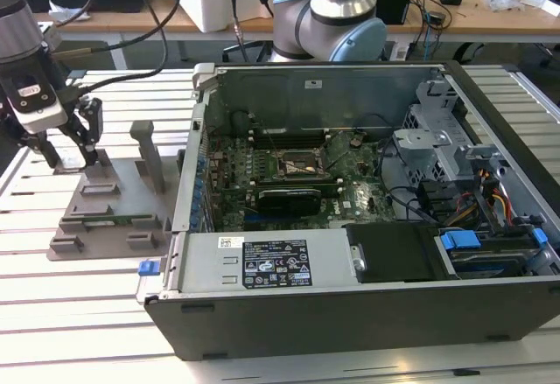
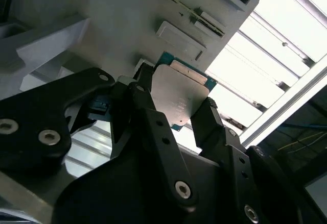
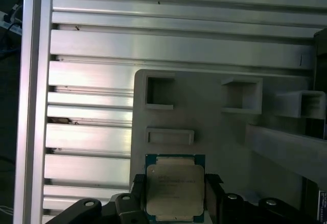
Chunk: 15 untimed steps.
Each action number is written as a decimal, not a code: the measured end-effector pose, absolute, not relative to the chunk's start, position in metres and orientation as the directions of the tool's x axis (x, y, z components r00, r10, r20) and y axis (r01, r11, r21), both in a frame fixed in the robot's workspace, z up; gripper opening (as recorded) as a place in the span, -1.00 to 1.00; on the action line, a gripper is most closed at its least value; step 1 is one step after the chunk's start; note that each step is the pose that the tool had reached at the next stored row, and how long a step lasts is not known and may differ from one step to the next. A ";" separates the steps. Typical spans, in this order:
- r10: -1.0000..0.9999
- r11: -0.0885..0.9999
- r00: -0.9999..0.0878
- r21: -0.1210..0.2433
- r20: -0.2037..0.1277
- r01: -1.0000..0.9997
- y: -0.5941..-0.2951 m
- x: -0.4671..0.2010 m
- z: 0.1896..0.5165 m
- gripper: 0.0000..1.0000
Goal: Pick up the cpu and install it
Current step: 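Pick up the cpu and move it towards the insertion slot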
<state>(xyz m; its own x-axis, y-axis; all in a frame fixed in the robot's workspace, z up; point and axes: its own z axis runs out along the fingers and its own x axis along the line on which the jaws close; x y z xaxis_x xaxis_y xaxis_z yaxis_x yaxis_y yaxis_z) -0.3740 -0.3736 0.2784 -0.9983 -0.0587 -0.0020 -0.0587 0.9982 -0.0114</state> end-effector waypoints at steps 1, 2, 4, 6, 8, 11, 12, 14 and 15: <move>-0.059 0.998 -0.998 -0.011 -0.002 -0.059 -0.374 -0.374 0.282 0.09; -0.059 0.998 -0.998 -0.011 -0.002 -0.059 -0.374 -0.374 0.285 0.09; -0.059 0.998 -0.998 -0.011 -0.002 -0.059 -0.374 -0.374 0.291 0.09; -0.059 0.998 -0.998 -0.011 -0.002 -0.059 -0.374 -0.374 0.294 0.09; -0.059 0.998 -0.998 -0.011 -0.002 -0.059 -0.374 -0.374 0.299 0.09; -0.059 0.998 -0.998 -0.011 -0.002 -0.059 -0.374 -0.374 0.308 0.09; -0.059 0.998 -0.998 -0.011 -0.002 -0.059 -0.374 -0.374 0.310 0.09; -0.059 0.998 -0.998 -0.011 -0.002 -0.059 -0.374 -0.374 0.317 0.09; -0.059 0.998 -0.998 -0.011 -0.002 -0.059 -0.374 -0.374 0.321 0.09</move>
